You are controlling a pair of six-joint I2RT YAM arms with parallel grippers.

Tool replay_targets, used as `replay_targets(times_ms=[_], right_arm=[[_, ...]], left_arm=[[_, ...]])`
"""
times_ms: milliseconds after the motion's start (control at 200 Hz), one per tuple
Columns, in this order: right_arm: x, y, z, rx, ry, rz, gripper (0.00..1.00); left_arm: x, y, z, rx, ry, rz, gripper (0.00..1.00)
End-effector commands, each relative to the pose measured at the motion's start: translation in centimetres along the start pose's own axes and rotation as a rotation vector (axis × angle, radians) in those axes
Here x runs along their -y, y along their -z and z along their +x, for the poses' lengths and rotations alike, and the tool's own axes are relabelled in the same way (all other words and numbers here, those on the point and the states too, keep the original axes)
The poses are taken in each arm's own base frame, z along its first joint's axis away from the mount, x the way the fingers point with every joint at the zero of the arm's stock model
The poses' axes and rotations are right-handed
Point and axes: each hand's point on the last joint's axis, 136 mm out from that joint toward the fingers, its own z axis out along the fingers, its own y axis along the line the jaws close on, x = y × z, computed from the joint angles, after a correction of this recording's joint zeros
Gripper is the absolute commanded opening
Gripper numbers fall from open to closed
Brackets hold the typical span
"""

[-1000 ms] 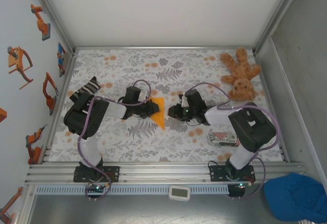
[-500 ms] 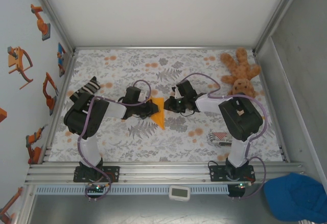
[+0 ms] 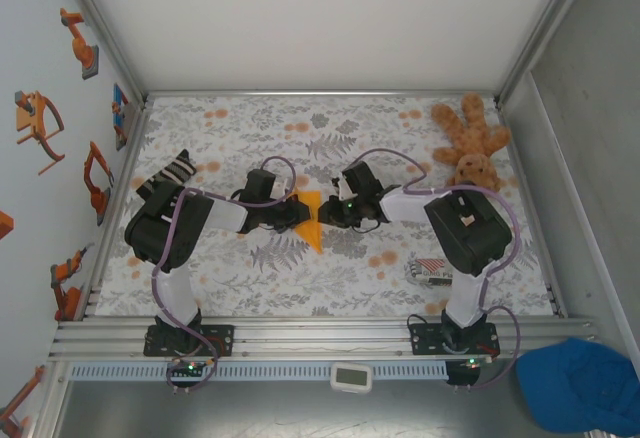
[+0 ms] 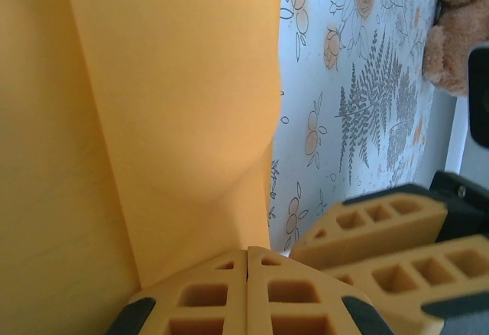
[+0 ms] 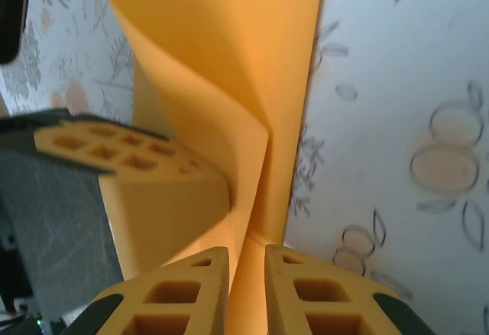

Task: Fold a paper plane with a square sheet of paper (pick it up from the middle)
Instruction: Fourth fold the wing at the center of the table.

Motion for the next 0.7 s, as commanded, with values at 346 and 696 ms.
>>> replay_targets(times_ms=[346,696], right_arm=[[-1.4,-0.3,3.0,-0.04,0.004,-0.029,0.2],[-2.0,-1.1,3.4,-0.05,-0.004,-0.066,0.2]], left_arm=[[-1.0,0.3,0.4,-0.002,0.009,-0.049,0.02],[-1.3,0.3,0.4,-0.001,0.013,-0.058,0.02]])
